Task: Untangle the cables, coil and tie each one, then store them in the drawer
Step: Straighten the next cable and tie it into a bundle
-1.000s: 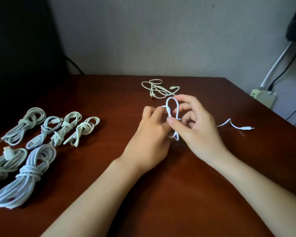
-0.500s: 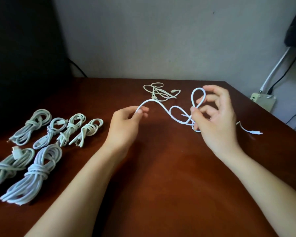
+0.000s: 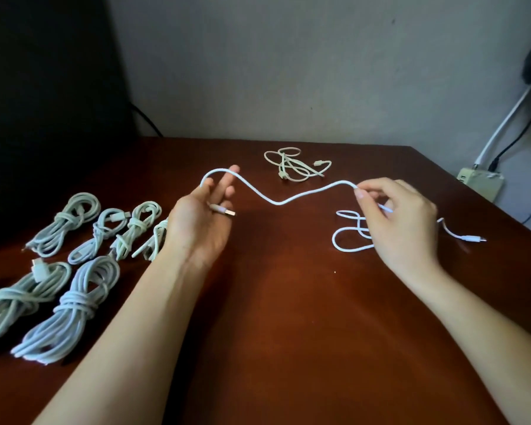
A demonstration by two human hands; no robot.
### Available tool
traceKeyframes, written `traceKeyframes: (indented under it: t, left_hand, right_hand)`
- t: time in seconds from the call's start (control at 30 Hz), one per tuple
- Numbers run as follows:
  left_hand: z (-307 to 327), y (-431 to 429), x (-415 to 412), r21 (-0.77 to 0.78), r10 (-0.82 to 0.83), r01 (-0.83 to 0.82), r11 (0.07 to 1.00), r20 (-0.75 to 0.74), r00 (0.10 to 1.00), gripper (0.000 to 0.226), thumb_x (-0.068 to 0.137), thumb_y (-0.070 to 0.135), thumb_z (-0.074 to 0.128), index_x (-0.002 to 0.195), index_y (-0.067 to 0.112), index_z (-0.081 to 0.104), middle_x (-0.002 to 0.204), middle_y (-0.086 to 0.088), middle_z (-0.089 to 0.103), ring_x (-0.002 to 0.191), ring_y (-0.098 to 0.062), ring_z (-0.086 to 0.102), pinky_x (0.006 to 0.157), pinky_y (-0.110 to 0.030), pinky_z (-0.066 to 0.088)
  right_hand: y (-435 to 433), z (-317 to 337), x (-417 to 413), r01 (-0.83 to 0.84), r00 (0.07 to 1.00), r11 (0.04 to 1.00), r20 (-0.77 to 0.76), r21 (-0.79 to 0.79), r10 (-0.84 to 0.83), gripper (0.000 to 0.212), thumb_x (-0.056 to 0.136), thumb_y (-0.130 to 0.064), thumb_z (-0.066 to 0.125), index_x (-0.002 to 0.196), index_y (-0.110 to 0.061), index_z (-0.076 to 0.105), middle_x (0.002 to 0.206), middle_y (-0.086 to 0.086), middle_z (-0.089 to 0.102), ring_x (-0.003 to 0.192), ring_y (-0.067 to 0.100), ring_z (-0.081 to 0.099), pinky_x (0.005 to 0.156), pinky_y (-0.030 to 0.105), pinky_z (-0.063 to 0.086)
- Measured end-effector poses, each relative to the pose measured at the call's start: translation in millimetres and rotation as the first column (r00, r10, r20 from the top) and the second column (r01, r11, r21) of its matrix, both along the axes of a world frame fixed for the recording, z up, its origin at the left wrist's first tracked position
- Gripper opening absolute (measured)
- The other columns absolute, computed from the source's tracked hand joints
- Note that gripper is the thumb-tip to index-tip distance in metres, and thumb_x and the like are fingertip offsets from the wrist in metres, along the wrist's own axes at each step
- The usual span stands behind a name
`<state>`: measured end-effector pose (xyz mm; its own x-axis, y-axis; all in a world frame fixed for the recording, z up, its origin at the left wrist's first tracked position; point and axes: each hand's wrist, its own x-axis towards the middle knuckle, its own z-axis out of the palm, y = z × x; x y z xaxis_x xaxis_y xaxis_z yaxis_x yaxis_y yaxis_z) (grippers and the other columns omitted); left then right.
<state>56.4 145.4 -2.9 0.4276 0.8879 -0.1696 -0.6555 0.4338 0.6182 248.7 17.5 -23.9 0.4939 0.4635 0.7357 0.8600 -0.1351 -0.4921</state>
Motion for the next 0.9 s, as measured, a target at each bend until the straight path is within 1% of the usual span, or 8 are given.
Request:
traceKeyframes:
  t: [0.07,0.17,0.27,0.4,0.53,0.73,0.8,0.9]
  left_hand:
    - [2,-4,-2,0.025,-0.097,0.097,0.995,0.031,0.995,0.032,0.102,0.014,0.026,0.08,0.014,0.049,0.102,-0.016,0.071,0.071,-0.015,0.051,0.063,-0.018,0.036]
    - [4,-9,-3,0.072,-0.195,0.191,0.979,0.057,0.979,0.032,0.098,0.014,0.032,0.077,0.01,0.055,0.112,-0.018,0.069,0.079,-0.018,0.056,0.07,-0.02,0.038]
    - [6,-15,1,0.081,-0.275,0.264,0.961,0.166,0.947,0.024,0.086,0.01,0.047,0.069,0.005,0.064,0.127,-0.024,0.059,0.106,-0.026,0.064,0.096,-0.026,0.044]
    - [8,-24,2,0.179,-0.38,0.351,0.919,0.169,0.91,0.024,0.083,0.018,0.051,0.065,0.013,0.067,0.122,-0.019,0.064,0.112,-0.024,0.063,0.085,-0.022,0.047]
    - [9,-28,1,0.267,-0.425,0.385,0.883,0.109,0.898,0.026,0.087,0.028,0.048,0.068,0.025,0.065,0.127,-0.011,0.063,0.123,-0.024,0.056,0.093,-0.025,0.037]
    - [3,-24,8,0.39,-0.268,0.267,0.881,-0.052,0.962,0.008,0.082,0.033,0.047,0.079,0.025,0.048,0.099,0.0,0.067,0.081,-0.011,0.057,0.078,-0.022,0.043]
    - [2,-22,10,0.383,-0.209,0.229,0.895,-0.094,0.973,0.01,0.083,0.031,0.047,0.08,0.022,0.047,0.087,-0.001,0.057,0.079,-0.013,0.052,0.08,-0.027,0.037]
    - [0,-21,13,0.288,-0.163,0.2,0.936,-0.149,0.975,0.02,0.097,0.024,0.036,0.079,0.02,0.045,0.074,-0.001,0.051,0.068,-0.015,0.05,0.071,-0.029,0.035]
  right_hand:
    - [0,-2,1,0.017,0.998,0.995,-0.064,-0.097,-0.023,0.013,0.092,-0.026,0.058,0.091,-0.024,0.07,0.071,-0.012,0.057,0.074,0.019,0.061,0.064,0.035,0.048]
    - [-1,-5,1,-0.024,0.995,0.986,-0.095,-0.165,0.009,0.018,0.095,-0.026,0.053,0.097,-0.024,0.07,0.063,-0.016,0.053,0.064,0.011,0.053,0.056,0.029,0.04]
    - [-2,-4,-1,-0.057,0.993,0.982,-0.109,-0.182,0.037,0.019,0.096,-0.026,0.051,0.1,-0.023,0.069,0.058,-0.018,0.048,0.058,0.001,0.047,0.053,0.023,0.036]
    - [-3,-2,-8,-0.112,0.991,0.965,-0.098,-0.237,0.091,0.023,0.097,-0.036,0.045,0.106,-0.028,0.065,0.068,-0.01,0.062,0.068,0.011,0.06,0.06,0.032,0.047]
    - [-4,-5,-11,-0.183,0.983,0.948,-0.059,-0.26,0.173,0.03,0.098,-0.04,0.038,0.122,-0.037,0.056,0.082,0.003,0.07,0.081,0.024,0.066,0.071,0.043,0.053]
    - [-5,-4,-14,-0.256,0.966,0.939,-0.018,-0.23,0.258,0.035,0.097,-0.045,0.032,0.127,-0.044,0.048,0.07,0.004,0.067,0.069,0.018,0.065,0.062,0.04,0.052]
    - [-4,-6,-14,-0.276,0.957,0.933,0.021,-0.229,0.289,0.031,0.099,-0.039,0.037,0.126,-0.039,0.052,0.057,-0.006,0.056,0.055,0.009,0.055,0.054,0.028,0.044]
    - [-4,-7,-15,-0.29,0.946,0.93,0.081,-0.225,0.314,0.03,0.099,-0.032,0.046,0.125,-0.028,0.058,0.053,-0.015,0.045,0.058,0.001,0.052,0.055,0.014,0.038]
